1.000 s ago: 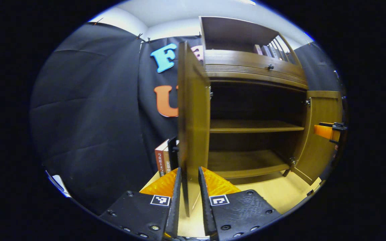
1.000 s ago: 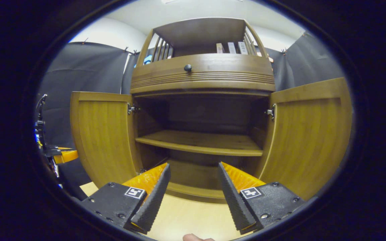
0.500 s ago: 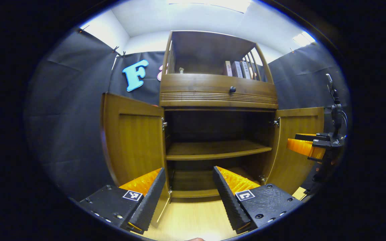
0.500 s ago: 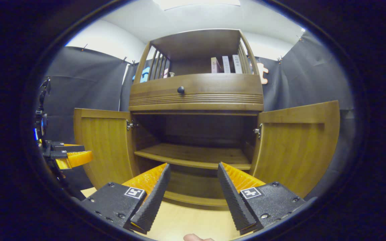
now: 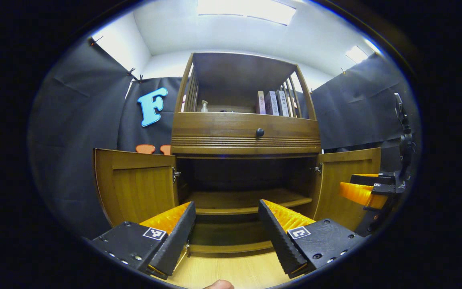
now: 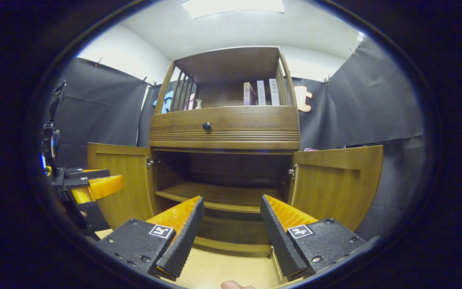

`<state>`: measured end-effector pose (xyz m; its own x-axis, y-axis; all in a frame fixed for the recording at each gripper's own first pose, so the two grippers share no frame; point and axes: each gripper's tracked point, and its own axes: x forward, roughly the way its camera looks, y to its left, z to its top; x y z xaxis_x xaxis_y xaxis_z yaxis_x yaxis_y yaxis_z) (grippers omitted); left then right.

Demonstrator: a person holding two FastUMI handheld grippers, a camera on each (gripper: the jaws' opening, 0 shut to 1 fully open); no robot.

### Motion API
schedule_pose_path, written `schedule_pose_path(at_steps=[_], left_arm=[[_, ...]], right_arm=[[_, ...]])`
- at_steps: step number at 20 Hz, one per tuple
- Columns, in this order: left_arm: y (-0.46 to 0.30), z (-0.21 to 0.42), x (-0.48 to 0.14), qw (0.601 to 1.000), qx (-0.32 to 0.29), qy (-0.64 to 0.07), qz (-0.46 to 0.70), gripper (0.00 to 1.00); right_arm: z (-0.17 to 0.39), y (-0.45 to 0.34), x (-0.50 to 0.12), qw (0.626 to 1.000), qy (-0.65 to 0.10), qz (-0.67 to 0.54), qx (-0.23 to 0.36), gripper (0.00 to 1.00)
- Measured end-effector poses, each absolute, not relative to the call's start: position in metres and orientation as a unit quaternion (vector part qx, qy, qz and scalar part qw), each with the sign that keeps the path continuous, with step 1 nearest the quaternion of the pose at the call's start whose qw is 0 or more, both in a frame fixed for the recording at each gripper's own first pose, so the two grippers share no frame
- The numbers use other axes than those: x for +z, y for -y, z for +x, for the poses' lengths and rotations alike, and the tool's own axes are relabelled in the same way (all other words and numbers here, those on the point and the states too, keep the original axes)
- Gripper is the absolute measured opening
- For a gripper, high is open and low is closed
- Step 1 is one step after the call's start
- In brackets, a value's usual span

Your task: Open the right door of the double-door shoe cabinet with the right hand, and open the left door with the left hand.

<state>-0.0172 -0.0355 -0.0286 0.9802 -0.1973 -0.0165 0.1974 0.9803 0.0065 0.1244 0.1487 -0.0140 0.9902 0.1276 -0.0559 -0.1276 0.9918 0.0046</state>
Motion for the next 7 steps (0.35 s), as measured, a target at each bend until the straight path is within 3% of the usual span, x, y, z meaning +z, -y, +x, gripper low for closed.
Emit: schedule_pose_path(at_steps=[4, 7], left_arm=[[0.0325, -0.0167, -0.0255, 0.996, -0.089, -0.006, 0.01, 0.94], [0.031, -0.0159, -0.0209, 0.996, -0.084, -0.002, 0.016, 1.0]], right_arm=[[0.1267, -0.1462, -0.0195, 0.998, -0.037, -0.013, 0.052, 0.89], [0.1236, -0.1465, -0.0182, 0.998, -0.038, -0.012, 0.054, 0.89]])
